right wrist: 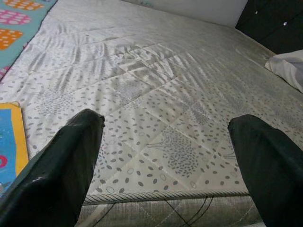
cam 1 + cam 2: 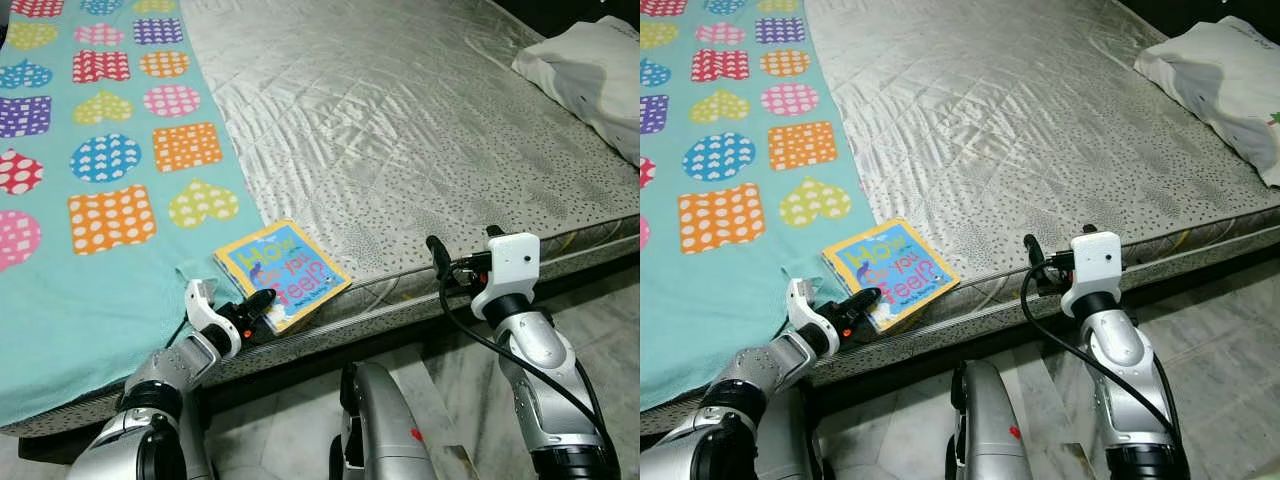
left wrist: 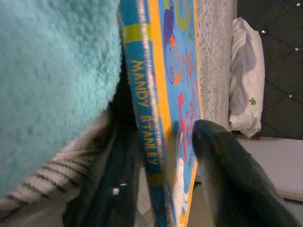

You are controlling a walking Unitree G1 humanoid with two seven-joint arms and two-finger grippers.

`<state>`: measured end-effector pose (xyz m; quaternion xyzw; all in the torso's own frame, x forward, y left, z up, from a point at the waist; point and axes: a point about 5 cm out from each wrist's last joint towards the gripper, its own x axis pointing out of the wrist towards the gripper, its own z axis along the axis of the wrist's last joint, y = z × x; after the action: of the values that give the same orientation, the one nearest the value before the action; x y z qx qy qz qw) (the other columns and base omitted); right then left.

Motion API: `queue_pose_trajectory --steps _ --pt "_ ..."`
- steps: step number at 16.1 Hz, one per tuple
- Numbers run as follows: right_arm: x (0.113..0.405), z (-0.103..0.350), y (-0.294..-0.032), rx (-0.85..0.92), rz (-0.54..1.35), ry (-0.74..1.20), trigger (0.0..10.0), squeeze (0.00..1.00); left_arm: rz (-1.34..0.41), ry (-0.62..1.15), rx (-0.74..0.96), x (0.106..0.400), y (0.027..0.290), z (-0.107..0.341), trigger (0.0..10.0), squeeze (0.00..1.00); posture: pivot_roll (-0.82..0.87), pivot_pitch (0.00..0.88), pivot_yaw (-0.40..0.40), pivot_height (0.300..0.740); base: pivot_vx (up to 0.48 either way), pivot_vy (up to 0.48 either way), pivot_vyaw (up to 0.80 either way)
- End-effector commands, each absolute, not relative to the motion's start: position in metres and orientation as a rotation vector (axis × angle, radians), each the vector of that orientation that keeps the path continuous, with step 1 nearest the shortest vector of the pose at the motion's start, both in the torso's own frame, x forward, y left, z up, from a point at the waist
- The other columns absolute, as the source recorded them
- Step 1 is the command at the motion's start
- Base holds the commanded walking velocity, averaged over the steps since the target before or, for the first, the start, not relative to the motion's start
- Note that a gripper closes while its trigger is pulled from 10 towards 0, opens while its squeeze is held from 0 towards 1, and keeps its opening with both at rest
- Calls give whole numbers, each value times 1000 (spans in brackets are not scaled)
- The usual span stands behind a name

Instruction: Clean up the room

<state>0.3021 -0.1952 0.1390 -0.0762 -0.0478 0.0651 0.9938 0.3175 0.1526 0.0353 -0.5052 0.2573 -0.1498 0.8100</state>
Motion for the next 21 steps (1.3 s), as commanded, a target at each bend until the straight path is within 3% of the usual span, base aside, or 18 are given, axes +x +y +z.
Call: queue_pose_trajectory --steps 1,7,13,17,21 --pt "303 141 -196 -145 126 -104 10000 0 -339 575 -1144 314 145 31 0 0 -201 118 -117 540 0 0 0" --pt "291 142 -179 -88 345 -113 10000 0 -354 576 -1179 314 145 32 0 0 -203 102 -115 540 0 0 0" --pt "293 137 -176 -98 356 -100 10000 0 -332 524 -1176 317 150 34 0 0 -197 88 -110 540 0 0 0" --pt "296 127 -163 -28 384 -64 10000 0 -429 405 -856 330 158 53 0 0 -151 62 -92 540 0 0 0" --pt "301 120 -156 -31 357 -30 10000 0 -475 337 -701 329 166 66 0 0 -116 51 -70 540 0 0 0"
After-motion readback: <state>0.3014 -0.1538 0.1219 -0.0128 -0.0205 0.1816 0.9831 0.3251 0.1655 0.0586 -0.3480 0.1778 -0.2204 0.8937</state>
